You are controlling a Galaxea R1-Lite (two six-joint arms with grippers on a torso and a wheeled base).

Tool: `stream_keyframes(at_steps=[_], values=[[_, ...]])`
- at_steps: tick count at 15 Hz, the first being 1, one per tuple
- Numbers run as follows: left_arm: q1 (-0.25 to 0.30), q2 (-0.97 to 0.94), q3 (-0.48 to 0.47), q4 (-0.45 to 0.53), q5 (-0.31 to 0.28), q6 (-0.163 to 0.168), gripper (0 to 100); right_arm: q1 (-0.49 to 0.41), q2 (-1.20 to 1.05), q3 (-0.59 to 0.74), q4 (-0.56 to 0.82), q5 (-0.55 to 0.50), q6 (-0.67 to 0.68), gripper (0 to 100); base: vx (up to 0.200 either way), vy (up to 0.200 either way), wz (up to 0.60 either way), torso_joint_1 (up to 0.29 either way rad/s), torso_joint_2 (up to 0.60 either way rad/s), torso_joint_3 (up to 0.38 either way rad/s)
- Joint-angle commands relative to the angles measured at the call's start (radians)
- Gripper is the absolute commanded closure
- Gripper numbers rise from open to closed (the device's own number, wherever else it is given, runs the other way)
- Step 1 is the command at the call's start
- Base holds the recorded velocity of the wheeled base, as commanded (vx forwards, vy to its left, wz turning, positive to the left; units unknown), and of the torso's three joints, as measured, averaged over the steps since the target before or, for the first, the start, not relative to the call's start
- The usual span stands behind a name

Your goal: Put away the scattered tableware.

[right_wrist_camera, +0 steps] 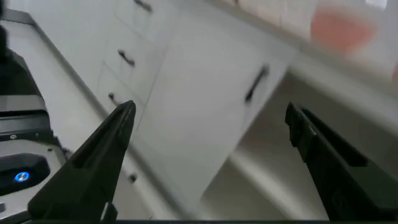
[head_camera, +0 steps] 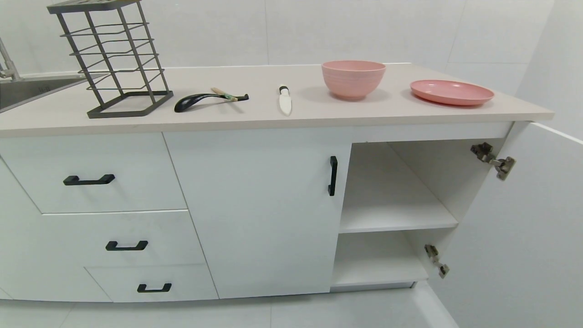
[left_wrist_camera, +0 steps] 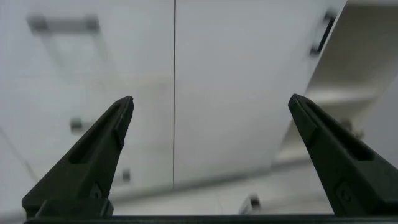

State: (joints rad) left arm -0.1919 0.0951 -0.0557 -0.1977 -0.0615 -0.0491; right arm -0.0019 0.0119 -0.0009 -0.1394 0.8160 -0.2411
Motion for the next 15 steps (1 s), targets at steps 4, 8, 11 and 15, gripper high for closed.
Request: stream_keyframes(at_steps=[4,8,11,15], values=[[0.114,-0.003,0.056,0.141,0.052,-0.051,0,0.000,-0.009,-0.013,0.124,-0.360,0.210,0,0.000,0.000,0.00,0.000,0.00,0.000],[0.193,-0.095,0.056,0.198,0.046,0.041,0,0.000,-0.009,-0.014,0.124,-0.506,0.217,0,0.000,0.000,0.00,0.000,0.00,0.000],[0.193,-0.095,0.056,0.196,0.046,0.052,0,0.000,-0.009,-0.001,0.127,-0.718,0.203,0,0.000,0.000,0.00,0.000,0.00,0.000],[0.193,-0.095,0.056,0.196,0.046,0.054,0,0.002,-0.009,-0.001,0.142,-0.805,0.243,0,0.000,0.000,0.00,0.000,0.00,0.000]])
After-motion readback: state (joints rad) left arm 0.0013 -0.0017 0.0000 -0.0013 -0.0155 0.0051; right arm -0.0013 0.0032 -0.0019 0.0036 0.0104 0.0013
